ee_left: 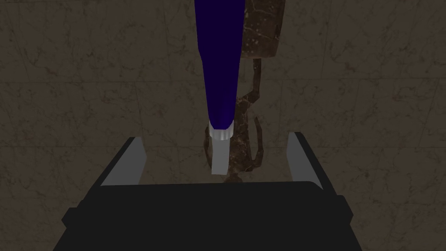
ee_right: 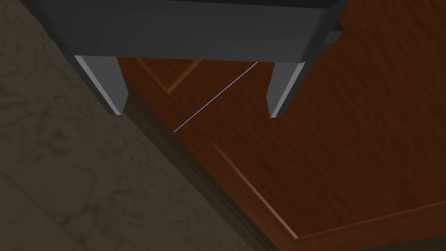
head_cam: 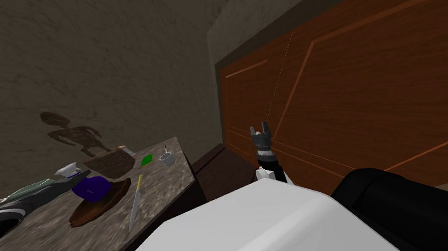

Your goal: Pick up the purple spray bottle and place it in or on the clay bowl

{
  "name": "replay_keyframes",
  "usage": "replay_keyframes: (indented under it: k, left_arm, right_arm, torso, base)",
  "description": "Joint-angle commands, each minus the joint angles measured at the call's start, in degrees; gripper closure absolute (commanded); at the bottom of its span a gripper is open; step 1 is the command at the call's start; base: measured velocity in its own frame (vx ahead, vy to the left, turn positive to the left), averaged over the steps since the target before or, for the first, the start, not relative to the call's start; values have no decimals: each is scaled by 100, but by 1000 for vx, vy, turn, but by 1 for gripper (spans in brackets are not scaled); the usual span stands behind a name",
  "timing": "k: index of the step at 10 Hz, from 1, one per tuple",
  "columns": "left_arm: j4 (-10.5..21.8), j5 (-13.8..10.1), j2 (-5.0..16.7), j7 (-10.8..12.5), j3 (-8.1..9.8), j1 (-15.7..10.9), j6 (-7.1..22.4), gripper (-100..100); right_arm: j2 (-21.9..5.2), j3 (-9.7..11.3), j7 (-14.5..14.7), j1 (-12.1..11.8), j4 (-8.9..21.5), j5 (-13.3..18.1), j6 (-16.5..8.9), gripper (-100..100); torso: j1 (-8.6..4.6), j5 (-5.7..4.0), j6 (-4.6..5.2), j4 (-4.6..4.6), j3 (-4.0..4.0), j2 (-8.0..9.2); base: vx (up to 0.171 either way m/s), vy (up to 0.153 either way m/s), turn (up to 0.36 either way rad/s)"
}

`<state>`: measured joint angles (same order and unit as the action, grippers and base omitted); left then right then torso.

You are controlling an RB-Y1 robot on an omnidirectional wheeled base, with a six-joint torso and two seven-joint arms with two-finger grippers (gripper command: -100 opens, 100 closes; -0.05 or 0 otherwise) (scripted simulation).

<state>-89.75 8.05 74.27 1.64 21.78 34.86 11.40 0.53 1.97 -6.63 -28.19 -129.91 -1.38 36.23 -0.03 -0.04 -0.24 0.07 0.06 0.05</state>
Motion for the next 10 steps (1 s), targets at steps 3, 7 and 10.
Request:
replay_keyframes:
  k: [3, 7, 10]
  left_arm:
    - [-292, -256, 452, 197, 147, 265, 197, -100]
    - [-563, -508, 909, 392, 292, 526, 369, -100]
    - [-500, -442, 824, 358, 195, 404, 350, 0]
  right_arm:
    - [0, 0, 0, 0, 0, 0, 0, 0]
    - [0, 0, 0, 0, 0, 0, 0, 0]
    - [0, 0, 0, 1, 0, 0, 0, 0]
  torso:
    - [0, 0, 1, 0, -1, -1]
    - [-2, 1, 1, -1, -1, -2]
    - [-4, 1, 2, 0, 2, 5]
  base:
    - [17, 15, 52]
    - [14, 7, 66]
    - [0, 0, 0]
